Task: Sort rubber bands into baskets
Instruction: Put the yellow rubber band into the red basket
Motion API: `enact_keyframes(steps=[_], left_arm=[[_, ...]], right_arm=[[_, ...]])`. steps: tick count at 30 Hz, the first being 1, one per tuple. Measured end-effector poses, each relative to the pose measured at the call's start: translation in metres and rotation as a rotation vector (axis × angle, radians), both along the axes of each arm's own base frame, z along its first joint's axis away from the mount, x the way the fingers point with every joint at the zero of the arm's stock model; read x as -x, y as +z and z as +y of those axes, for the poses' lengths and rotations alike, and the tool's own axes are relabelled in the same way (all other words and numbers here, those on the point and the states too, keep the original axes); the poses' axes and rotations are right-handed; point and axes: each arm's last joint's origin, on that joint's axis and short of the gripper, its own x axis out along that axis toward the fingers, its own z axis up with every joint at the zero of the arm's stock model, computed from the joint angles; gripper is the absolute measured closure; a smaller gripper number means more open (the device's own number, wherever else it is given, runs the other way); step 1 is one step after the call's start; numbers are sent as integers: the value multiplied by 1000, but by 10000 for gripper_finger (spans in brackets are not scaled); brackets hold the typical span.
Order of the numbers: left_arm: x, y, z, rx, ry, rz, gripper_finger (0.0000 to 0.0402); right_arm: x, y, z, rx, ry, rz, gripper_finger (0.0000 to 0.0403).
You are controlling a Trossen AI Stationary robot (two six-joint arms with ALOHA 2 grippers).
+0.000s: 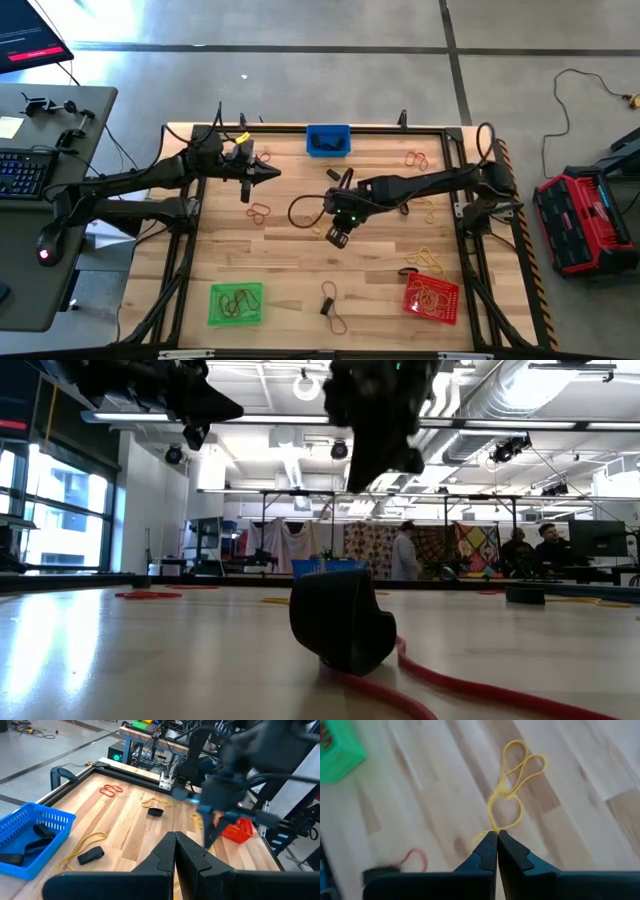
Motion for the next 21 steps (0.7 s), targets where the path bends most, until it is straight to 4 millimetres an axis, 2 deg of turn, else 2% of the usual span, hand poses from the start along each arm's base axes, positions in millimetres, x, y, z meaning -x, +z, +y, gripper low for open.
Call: enact_keyframes(steps=[6, 15, 21], left_arm=[[0, 0, 0, 0, 1, 0, 401], [0, 0, 0, 0, 2, 0, 401], [0, 0, 0, -11, -1, 2, 401]], right_arm=[[11, 37, 20, -14, 11, 104, 403], [52, 100, 57, -49, -25, 308, 403], [73, 118, 81, -156, -11, 351, 403]])
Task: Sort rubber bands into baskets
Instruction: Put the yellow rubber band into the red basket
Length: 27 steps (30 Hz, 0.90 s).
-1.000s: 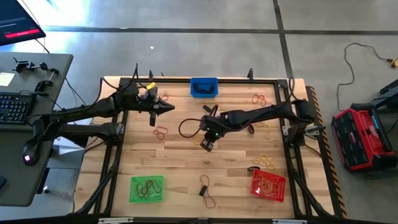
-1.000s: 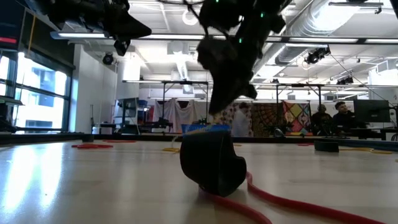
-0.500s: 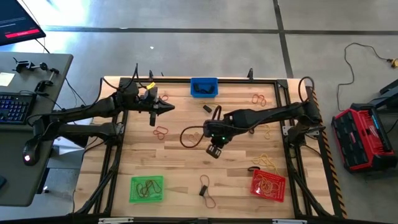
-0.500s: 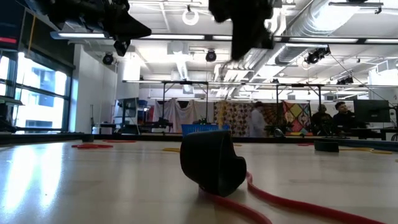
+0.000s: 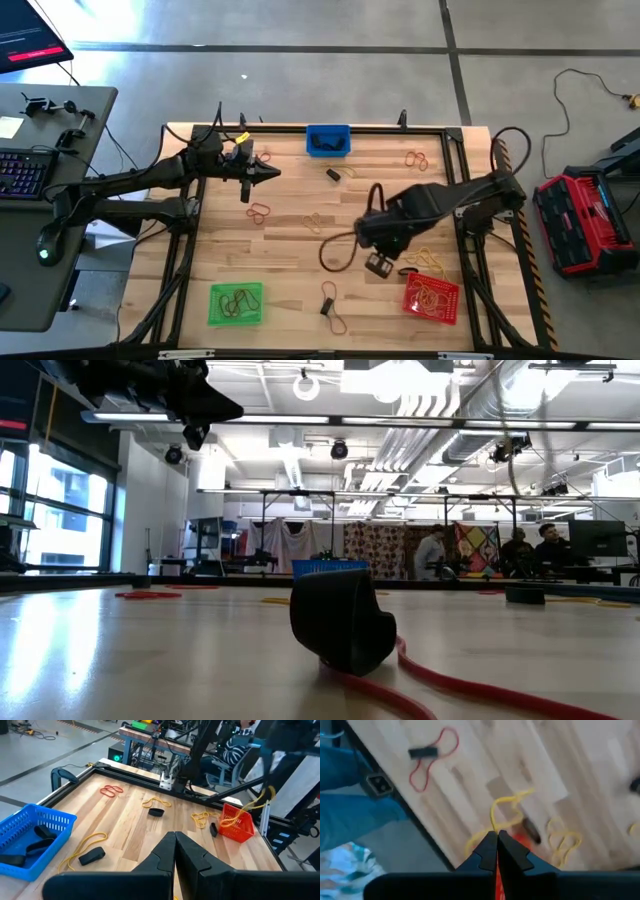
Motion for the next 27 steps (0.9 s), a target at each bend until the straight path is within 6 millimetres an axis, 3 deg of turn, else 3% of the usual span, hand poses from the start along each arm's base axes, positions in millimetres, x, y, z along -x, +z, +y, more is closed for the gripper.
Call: enact_keyframes(steps=[5, 10, 19, 27], left_arm=[[0, 0, 0, -6, -1, 3, 401], [0, 0, 0, -6, -1, 4, 401], [-1, -1, 0, -4, -1, 7, 401], [-1, -1, 0, 12, 3, 6, 402]], right_arm=[[17, -3, 23, -91, 27, 71, 403], [45, -22, 39, -147, 39, 228, 403], [93, -53, 31, -174, -59, 294, 403], [108, -74, 37, -226, -72, 244, 403]])
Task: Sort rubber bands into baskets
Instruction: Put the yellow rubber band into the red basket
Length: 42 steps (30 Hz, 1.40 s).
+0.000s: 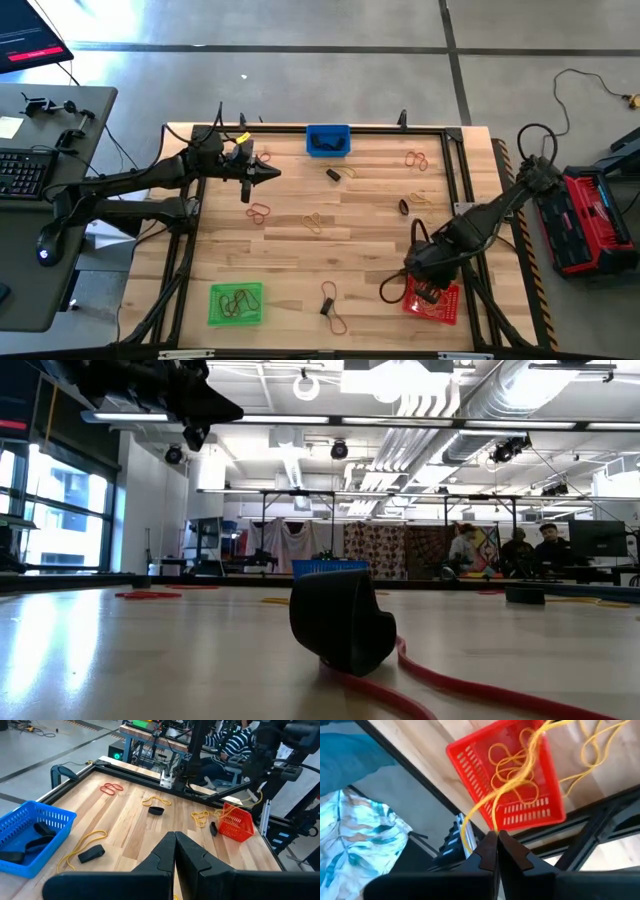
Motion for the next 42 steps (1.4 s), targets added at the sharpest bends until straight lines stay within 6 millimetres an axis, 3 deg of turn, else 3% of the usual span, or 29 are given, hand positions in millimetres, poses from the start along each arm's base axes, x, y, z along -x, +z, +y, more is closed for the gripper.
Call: enact_keyframes(steps=[11, 22, 27, 33, 42], left_arm=[[0, 0, 0, -17, 4, 1, 401], [2, 0, 6, -18, 37, 2, 402], [2, 0, 6, -18, 37, 2, 401], [2, 0, 6, -18, 37, 2, 401], [2, 0, 6, -7, 38, 4, 402]], right_arm=[[15, 3, 26, -7, -59, 15, 403], [25, -2, 34, 52, -112, 31, 403], [26, -19, 31, 106, -132, 32, 403], [26, -53, 30, 106, -172, 38, 403], [29, -101, 23, 151, -355, 16, 403]])
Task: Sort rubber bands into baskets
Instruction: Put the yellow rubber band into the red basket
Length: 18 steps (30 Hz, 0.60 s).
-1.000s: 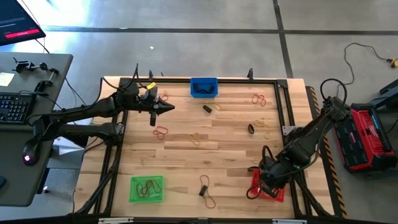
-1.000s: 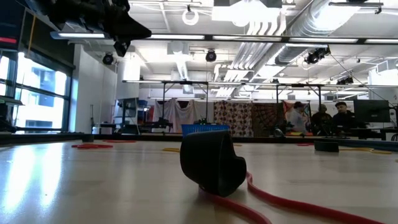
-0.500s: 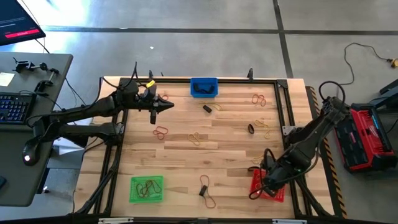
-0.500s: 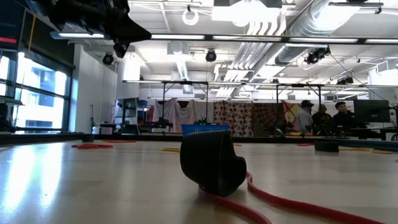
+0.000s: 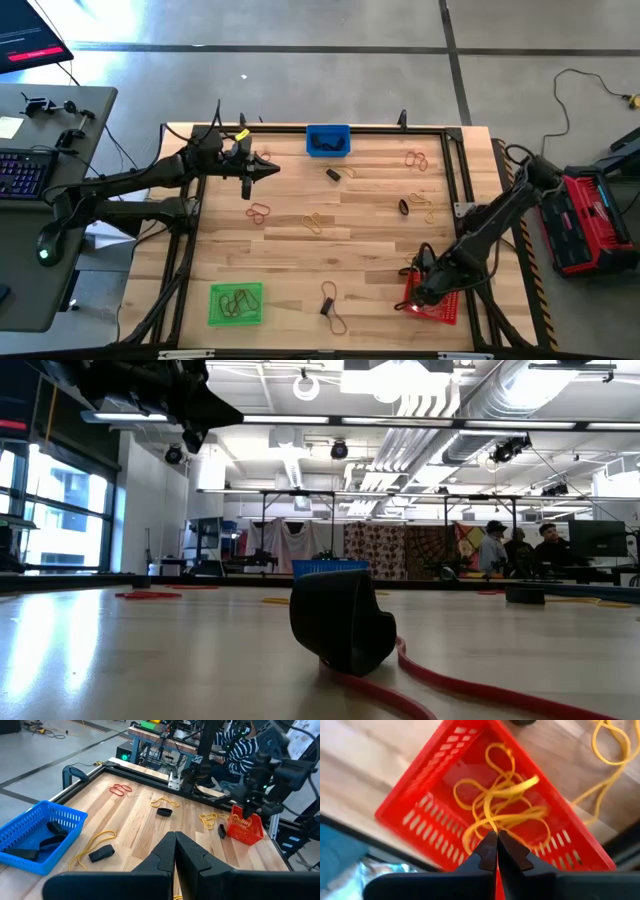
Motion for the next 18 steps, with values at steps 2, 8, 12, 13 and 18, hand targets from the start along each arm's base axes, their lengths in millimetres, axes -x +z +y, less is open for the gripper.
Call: enact_keyframes(steps=[2, 8, 12, 13, 18], left_arm=[[0, 0, 0, 9, 2, 1, 401], [0, 0, 0, 18, 4, 1, 401], [0, 0, 0, 19, 4, 3, 401], [0, -1, 0, 19, 4, 3, 402], [0, 0, 0, 12, 2, 4, 401]], right_arm=[[2, -7, -1, 0, -20, 3, 403], [11, -15, 1, 3, -30, 42, 403], [20, -15, 9, -6, -37, 67, 403], [22, -15, 11, -5, -43, 73, 403], [32, -14, 22, -28, -65, 81, 403]])
